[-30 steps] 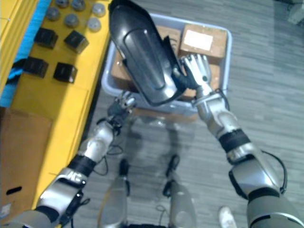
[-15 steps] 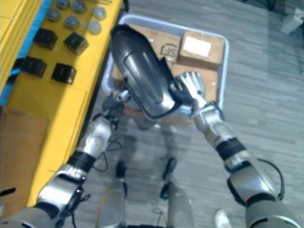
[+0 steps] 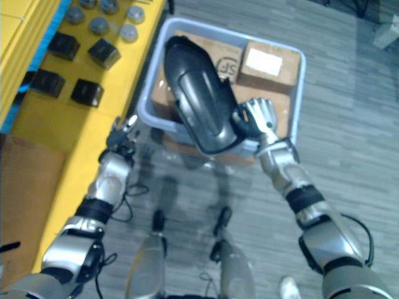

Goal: Walk over and take plastic housings, then place them on the shelf

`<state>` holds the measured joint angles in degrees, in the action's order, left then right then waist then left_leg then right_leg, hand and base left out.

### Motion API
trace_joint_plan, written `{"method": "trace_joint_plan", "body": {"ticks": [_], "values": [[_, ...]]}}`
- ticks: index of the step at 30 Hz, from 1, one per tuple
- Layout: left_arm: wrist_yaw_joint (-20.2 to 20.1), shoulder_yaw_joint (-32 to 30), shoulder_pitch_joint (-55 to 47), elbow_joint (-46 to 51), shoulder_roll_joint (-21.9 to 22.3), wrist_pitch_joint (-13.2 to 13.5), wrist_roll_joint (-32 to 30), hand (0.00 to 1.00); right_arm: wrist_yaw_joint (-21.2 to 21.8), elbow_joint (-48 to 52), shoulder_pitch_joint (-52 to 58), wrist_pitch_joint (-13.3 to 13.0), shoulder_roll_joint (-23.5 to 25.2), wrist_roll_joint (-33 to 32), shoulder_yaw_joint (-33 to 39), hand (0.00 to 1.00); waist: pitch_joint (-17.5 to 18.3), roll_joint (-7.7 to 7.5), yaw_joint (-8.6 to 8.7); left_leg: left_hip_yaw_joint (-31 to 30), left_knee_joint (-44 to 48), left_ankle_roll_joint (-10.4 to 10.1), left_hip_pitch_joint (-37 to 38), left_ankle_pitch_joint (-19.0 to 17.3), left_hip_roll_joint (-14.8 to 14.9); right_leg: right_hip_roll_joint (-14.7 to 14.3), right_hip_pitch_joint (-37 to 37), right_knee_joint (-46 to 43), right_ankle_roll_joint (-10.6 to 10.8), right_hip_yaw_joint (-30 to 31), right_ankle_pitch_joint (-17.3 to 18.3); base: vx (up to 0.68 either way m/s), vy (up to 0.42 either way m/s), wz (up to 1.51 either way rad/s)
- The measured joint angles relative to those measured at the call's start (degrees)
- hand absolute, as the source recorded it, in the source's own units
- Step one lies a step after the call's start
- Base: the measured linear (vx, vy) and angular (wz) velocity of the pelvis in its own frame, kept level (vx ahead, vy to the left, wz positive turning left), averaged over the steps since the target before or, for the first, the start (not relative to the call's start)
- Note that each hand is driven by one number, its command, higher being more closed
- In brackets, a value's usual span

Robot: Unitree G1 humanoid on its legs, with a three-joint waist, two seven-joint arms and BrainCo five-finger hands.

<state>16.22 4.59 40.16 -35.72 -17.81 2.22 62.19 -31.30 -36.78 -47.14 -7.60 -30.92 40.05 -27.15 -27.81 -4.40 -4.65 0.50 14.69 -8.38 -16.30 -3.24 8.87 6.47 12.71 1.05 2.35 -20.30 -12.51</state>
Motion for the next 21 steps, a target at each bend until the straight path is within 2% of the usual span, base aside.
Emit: {"method": "trace_joint_plan", "body": {"ticks": [1,3,7,13,21], "values": [[-0.9,0.0,-0.1,0.0,0.0,-0.6,-0.2,0.0,0.0,0.0,0.1,0.0,0.0,0.0,0.1,1.0,0.0,0.0,-0.01,0.0,0.0,0.0,0.0,0.0,0.0,0.0,0.0,0.0,0.0,0.0,0.0,0.01,0.053,0.0],[-5.1,0.2,-0.2,-0.1,-0.2,-3.5,-2.5,0.0,0.0,0.1,0.2,0.0,0.0,0.0,0.3,1.0,0.0,0.0,0.0,0.0,0.0,0.0,-0.2,0.0,0.0,0.0,0.0,0.4,0.2,0.0,-0.1,0.01,0.046,0.0],[-11.5,1.7,-0.2,0.0,-0.3,-6.3,-4.8,0.0,0.0,0.2,0.2,0.0,0.0,0.0,0.3,1.0,0.0,0.01,0.13,-0.1,0.0,0.0,-0.6,0.0,-0.1,0.0,0.0,0.8,0.3,0.0,-0.3,0.01,0.046,0.02],[-17.9,8.3,-0.3,3.6,-2.1,-6.7,-4.1,0.0,0.1,0.1,0.1,-0.2,-0.8,0.0,-0.4,1.0,0.0,0.05,0.34,-0.1,0.0,0.1,-0.6,0.0,-0.5,0.3,0.0,1.1,0.4,0.0,-0.4,0.03,0.054,0.02],[-19.7,14.2,-0.3,6.6,-2.0,-5.6,-4.1,0.0,0.1,-0.7,-2.2,-1.3,-1.5,0.0,-4.6,1.0,0.1,0.36,0.57,0.0,0.1,0.2,-0.9,-0.1,-0.7,0.4,0.2,1.2,0.5,0.0,-0.5,0.01,0.049,0.0]]}}
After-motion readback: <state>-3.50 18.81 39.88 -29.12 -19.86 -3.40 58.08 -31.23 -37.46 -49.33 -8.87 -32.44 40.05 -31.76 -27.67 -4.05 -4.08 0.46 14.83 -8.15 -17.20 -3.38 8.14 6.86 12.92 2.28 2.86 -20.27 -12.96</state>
